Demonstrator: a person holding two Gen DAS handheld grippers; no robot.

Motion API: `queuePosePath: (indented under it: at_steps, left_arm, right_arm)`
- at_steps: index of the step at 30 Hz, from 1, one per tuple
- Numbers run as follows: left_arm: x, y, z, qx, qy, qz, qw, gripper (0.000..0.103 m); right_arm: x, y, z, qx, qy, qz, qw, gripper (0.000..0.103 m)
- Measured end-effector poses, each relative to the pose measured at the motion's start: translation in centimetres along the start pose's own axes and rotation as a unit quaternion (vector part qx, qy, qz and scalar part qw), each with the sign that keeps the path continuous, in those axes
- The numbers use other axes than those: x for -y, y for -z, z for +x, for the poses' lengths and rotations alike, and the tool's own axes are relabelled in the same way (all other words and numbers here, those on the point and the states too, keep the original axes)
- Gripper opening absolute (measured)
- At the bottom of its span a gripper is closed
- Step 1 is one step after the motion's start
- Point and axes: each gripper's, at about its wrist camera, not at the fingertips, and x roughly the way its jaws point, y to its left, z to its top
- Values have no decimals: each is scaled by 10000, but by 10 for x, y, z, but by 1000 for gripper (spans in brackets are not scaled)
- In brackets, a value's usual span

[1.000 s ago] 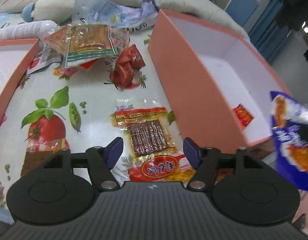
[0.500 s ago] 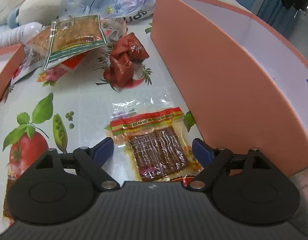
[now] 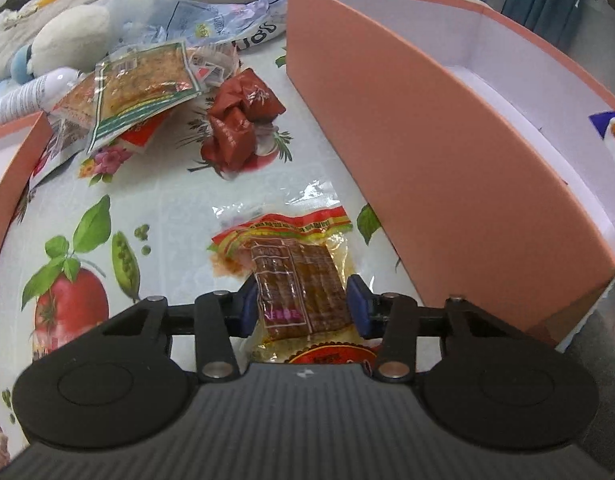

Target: Organize snacks

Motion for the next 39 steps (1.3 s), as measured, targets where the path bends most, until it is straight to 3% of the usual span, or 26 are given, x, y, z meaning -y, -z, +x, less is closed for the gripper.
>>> queuePosePath:
  at_steps: [8,10,11,13,15,20,26,28,29,30,31,32,39]
  left_arm:
    - [-15,-3,-40,127,314,-547,9979,48]
    - [-17,-10,-55,236,367,-631,9971,24]
    - [-19,-15,-63,268,487,-712,9959,19]
    - [-20,-24,-76,425,576,-742,9947,18]
    - [-17,-34,-85,560,591,-625,9947,8]
    - [-16,-44,-83,616,682,-599,9940,7]
    - [-27,-27,-43,103,602,-713,9956,9]
    - [-27,-20,-28,-158,483,-719,9961,12]
    - [-26,-16,-22,-228,462,-686,9963,21]
    - [-25,-13,-18,-287,464,-644,9964,44]
    - [-22,-11,-14,-318,411,-577,9970,58]
    - [-19,-9,-11,-286,273,-514,9979,79]
    - [-2,-1,8,-196,109,106,9997,87]
  right_arm:
    - [-2,-4,-1,39,-75,-60,9999,29]
    - [-1,-6,-2,67,-96,-72,9999,29]
    - [-2,-8,-2,92,-101,-75,9999,29]
    - [-1,-11,-2,149,-93,-80,9998,29]
    - [0,-14,0,180,-83,-72,9998,29]
    - [3,-15,10,96,-148,28,9998,29]
    - [3,-12,13,43,-177,58,9998,29]
    - [3,-11,13,43,-172,61,9998,29]
    - [3,-11,13,44,-169,56,9998,29]
    - [3,-11,13,46,-159,62,9998,29]
    - [4,-11,13,48,-155,70,9998,29]
    - [4,-11,13,51,-152,78,9998,29]
    - [7,-10,12,61,-117,90,9999,29]
